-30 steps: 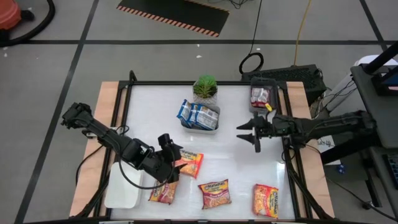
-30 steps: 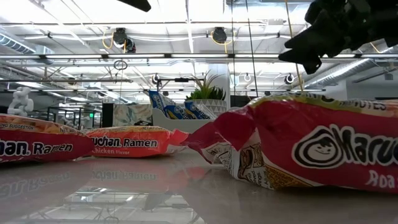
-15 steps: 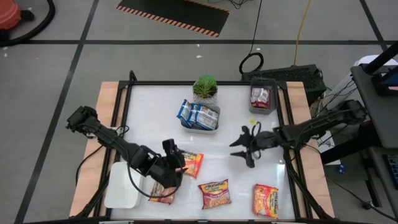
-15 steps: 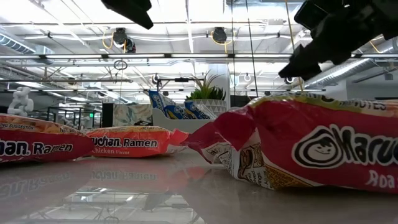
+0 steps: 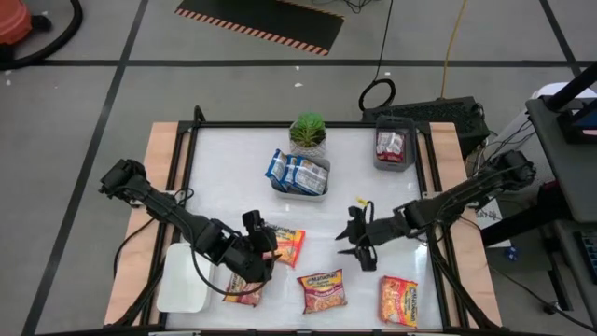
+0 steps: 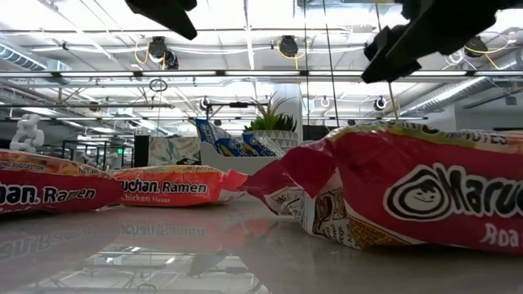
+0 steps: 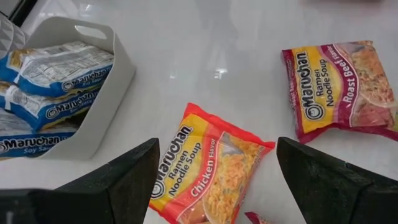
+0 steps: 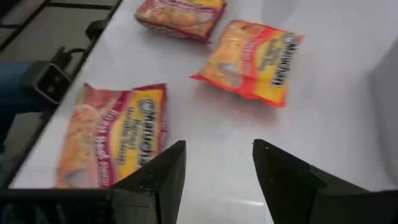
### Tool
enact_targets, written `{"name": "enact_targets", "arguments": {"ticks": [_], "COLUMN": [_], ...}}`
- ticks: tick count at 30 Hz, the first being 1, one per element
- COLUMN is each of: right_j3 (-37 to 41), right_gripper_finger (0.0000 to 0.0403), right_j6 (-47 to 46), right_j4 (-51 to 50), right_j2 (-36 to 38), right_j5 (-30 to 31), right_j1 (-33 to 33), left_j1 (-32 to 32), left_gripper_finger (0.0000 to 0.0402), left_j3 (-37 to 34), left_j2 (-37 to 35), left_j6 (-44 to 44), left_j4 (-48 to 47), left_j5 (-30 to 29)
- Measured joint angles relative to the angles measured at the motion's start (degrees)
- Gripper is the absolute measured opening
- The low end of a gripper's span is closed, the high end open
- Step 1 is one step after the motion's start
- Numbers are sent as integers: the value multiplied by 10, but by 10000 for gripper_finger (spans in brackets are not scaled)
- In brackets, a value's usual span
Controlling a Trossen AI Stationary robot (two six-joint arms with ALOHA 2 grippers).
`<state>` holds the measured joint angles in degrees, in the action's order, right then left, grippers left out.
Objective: Sort Maruchan noodles
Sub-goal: Put the right red noodle pack into the black bin
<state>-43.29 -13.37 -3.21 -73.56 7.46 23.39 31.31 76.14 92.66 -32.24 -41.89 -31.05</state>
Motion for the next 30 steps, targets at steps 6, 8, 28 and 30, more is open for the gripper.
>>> {"name": "enact_targets", "arguments": {"ticks": [6, 8, 28, 30], "right_j3": [-71, -82, -86, -86], "right_gripper_finger": [180, 180, 181, 181], "right_j6": [-20, -16, -53, -53], "right_j4": [-72, -79, -54, -37], "right_j2": [-80, -110, -205, -219], "right_j5": [0, 1, 60, 58], "right_j1": [51, 66, 135, 136], "left_j1": [10, 16, 116, 119], "left_gripper_finger": [328, 328, 274, 273], "left_j3": [0, 0, 0, 0], "left_j2": [0, 0, 0, 0], "left_j6": [-35, -53, -8, -9], "left_j4": [0, 1, 191, 191], "left_j5": [0, 0, -32, -44]}}
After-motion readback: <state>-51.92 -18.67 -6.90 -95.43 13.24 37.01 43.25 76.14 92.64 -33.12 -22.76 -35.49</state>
